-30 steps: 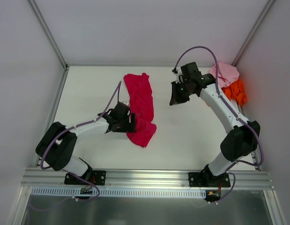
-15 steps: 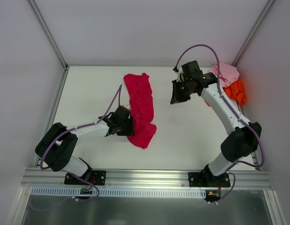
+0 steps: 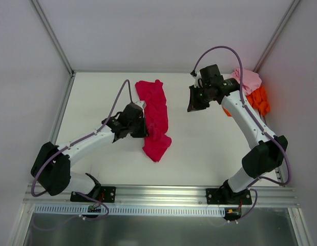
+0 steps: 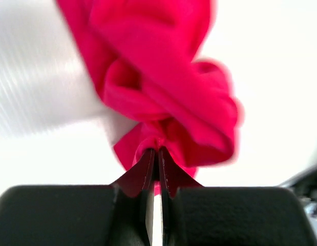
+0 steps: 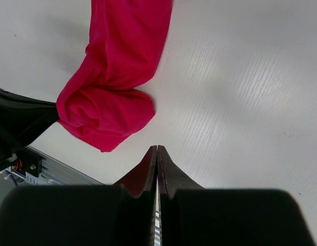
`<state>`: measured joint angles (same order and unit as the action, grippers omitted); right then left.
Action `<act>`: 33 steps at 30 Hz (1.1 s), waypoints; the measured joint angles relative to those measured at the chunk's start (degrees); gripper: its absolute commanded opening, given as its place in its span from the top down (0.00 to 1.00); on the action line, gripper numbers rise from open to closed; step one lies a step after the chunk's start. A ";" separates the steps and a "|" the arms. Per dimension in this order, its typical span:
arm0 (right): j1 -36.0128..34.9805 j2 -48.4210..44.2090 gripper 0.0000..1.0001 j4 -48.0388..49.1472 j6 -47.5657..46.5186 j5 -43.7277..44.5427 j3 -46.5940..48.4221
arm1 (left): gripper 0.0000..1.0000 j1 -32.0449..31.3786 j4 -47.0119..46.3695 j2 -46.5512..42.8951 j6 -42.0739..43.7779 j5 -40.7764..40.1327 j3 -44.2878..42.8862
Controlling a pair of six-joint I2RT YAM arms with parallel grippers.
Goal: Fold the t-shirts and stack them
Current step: Fold the folded rectangular tshirt in 1/3 of the way
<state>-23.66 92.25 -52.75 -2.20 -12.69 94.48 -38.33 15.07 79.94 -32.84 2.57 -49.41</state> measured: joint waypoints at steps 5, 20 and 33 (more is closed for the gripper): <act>0.00 -0.07 0.99 0.42 0.20 -0.11 -1.62 | 1.00 0.00 4.57 -2.73 0.07 0.24 -12.09; 0.00 -0.07 0.99 1.53 0.24 -0.20 -4.17 | 0.28 0.00 11.23 -2.78 2.19 1.46 -19.41; -0.02 -0.07 0.99 1.53 0.22 -0.17 -4.17 | 0.12 0.00 16.15 -2.84 0.24 1.25 -16.00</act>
<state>-23.68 92.18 -51.22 -1.98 -12.86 90.30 -38.33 31.22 77.10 -32.60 3.81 -65.41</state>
